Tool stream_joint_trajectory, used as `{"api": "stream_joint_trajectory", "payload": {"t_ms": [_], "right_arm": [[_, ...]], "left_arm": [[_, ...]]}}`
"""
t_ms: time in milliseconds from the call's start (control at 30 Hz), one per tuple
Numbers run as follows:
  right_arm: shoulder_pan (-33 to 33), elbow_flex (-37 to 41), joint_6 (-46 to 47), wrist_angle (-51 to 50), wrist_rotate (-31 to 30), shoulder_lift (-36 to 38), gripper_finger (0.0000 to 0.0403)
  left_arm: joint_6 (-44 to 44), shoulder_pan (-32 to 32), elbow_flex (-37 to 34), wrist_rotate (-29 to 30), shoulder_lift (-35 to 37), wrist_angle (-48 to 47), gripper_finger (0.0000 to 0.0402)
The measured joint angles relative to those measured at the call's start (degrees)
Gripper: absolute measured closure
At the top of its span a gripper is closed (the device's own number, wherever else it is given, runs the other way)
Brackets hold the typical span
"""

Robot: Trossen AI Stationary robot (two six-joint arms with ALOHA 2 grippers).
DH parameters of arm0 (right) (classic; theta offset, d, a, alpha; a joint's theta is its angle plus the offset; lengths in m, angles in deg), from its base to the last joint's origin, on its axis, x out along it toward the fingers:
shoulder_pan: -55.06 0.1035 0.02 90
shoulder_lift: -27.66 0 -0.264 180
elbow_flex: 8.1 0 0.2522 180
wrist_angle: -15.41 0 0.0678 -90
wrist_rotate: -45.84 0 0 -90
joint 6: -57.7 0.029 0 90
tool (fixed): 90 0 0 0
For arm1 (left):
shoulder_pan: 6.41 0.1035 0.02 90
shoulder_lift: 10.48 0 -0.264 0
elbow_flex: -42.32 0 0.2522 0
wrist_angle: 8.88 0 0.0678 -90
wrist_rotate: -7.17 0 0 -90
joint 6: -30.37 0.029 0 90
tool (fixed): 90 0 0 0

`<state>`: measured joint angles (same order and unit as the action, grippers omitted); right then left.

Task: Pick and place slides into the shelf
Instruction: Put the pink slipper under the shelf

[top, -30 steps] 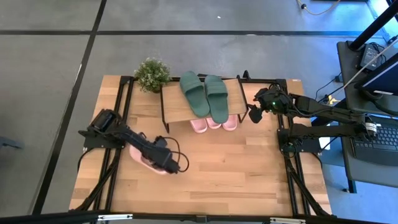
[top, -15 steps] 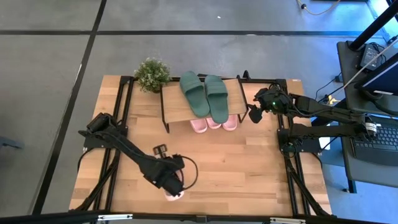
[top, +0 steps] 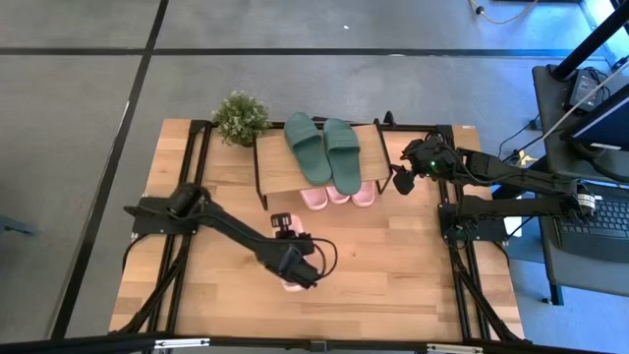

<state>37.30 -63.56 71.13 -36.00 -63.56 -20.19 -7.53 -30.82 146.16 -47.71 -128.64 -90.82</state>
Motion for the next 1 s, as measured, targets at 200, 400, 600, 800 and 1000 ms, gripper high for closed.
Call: {"api": "stream_joint_trajectory", "payload": {"t_ms": [200, 400, 600, 800, 1000], "right_arm": [[0.0, 0.0, -0.07, 0.0, 0.0, -0.01, 0.012], [0.0, 0.0, -0.02, 0.0, 0.0, -0.02, 0.0121], [0.0, 0.0, 0.23, -0.02, 0.0, -0.02, 0.0121], [0.0, 0.02, 1.18, -0.99, 0.0, 0.0, 0.0121], [0.0, 0.0, 1.18, -1.22, -0.02, 0.0, 0.0121]], "left_arm": [[2.78, 1.99, 0.0, 5.66, -4.38, -0.48, 0.04], [2.18, 4.59, 0.0, 7.5, -4.8, -2.21, 0.04], [2.51, 8.08, -0.02, 9.33, -4.82, -4.44, 0.04], [4.05, 11.29, -0.02, 11.16, -4.82, -7.68, 0.04], [6.61, 13.62, -0.02, 11.29, -4.82, -8.52, 0.04]]}}
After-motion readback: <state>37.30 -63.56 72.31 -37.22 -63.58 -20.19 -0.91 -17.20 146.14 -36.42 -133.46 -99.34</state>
